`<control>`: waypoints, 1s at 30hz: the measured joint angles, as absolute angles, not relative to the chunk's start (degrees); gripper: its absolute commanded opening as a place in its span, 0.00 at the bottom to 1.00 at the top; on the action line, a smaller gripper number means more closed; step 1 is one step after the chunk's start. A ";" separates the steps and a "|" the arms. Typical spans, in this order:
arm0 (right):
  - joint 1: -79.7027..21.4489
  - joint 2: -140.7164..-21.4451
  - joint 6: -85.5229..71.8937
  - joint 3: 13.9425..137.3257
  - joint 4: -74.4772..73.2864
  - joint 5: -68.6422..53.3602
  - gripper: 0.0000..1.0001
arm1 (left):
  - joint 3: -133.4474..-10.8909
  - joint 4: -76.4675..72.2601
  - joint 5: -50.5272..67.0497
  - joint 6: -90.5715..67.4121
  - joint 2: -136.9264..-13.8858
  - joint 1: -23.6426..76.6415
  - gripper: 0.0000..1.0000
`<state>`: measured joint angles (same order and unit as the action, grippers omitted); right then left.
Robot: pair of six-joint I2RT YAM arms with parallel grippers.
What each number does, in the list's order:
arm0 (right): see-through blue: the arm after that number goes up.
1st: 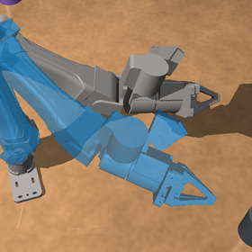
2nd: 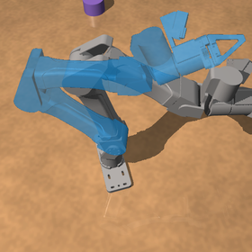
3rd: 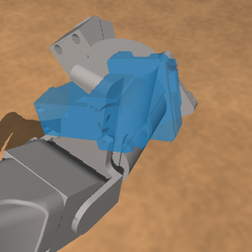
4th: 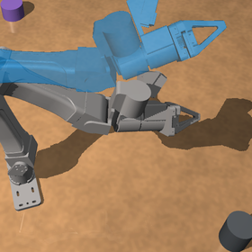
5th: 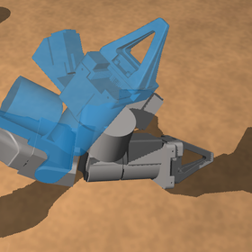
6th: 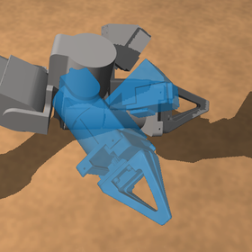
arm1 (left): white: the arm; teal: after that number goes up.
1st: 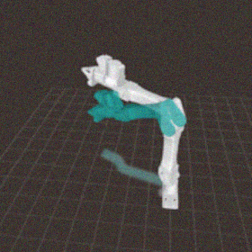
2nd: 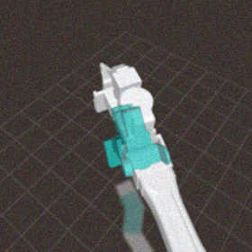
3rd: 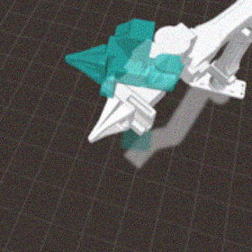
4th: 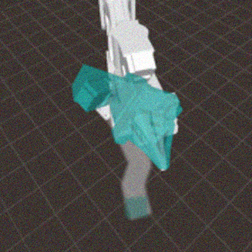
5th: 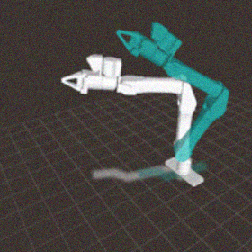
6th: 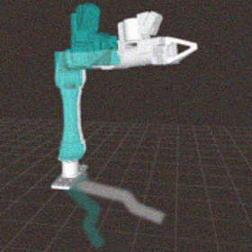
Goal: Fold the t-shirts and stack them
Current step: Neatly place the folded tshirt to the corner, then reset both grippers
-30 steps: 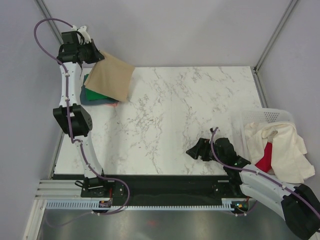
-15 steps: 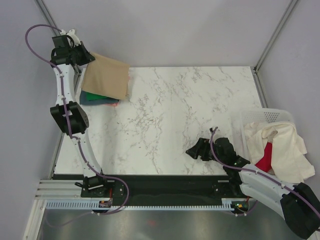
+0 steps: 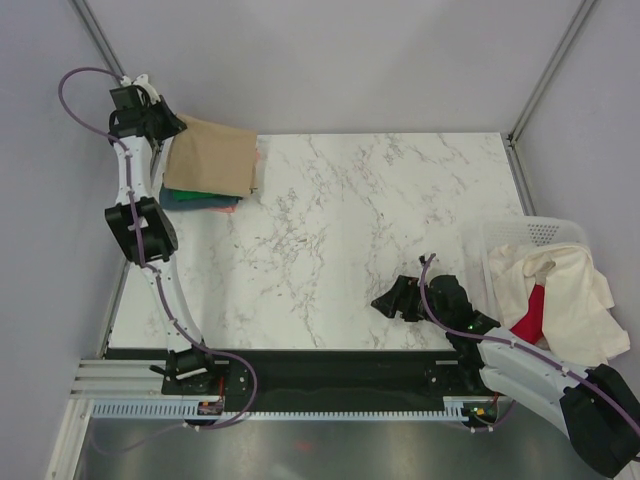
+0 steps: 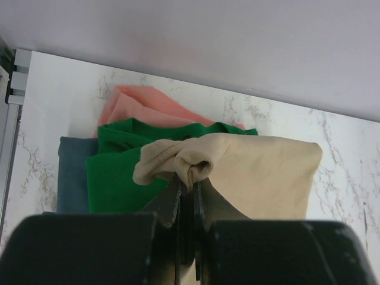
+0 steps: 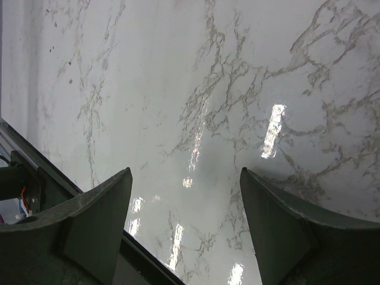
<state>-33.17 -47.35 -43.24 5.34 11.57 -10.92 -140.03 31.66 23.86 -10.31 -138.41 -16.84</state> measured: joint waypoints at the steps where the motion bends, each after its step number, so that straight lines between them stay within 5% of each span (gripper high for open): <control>1: -33.17 -47.35 -43.22 5.34 11.57 -10.92 0.82 | -140.03 30.83 23.59 -10.39 -139.26 -16.95 0.04; 4: -33.17 -47.37 -43.24 5.34 11.57 -10.90 0.82 | -140.03 28.97 22.22 -10.46 -141.51 -17.21 0.08; 8: -33.17 -47.37 -43.24 5.34 11.57 -10.90 0.82 | -140.03 26.44 19.16 -10.55 -144.27 -17.45 0.50; 10: -33.17 -47.37 -43.24 5.34 11.57 -10.90 0.81 | -140.00 25.41 17.93 -10.63 -145.14 -17.61 0.91; 11: -33.17 -47.37 -43.24 5.34 11.57 -10.90 0.82 | -139.98 25.06 17.37 -10.87 -145.36 -17.69 0.99; 20: -33.17 -47.31 -43.24 5.34 11.53 -10.87 0.81 | -134.78 25.63 5.26 -15.27 -140.62 -17.78 1.00; 30: -33.17 -46.65 -43.24 5.32 10.85 -10.83 0.82 | -111.24 26.26 -8.60 -20.08 -109.08 -11.92 1.00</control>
<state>-33.17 -46.65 -43.24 5.32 10.85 -10.83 -111.24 26.26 -8.60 -20.08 -109.08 -11.92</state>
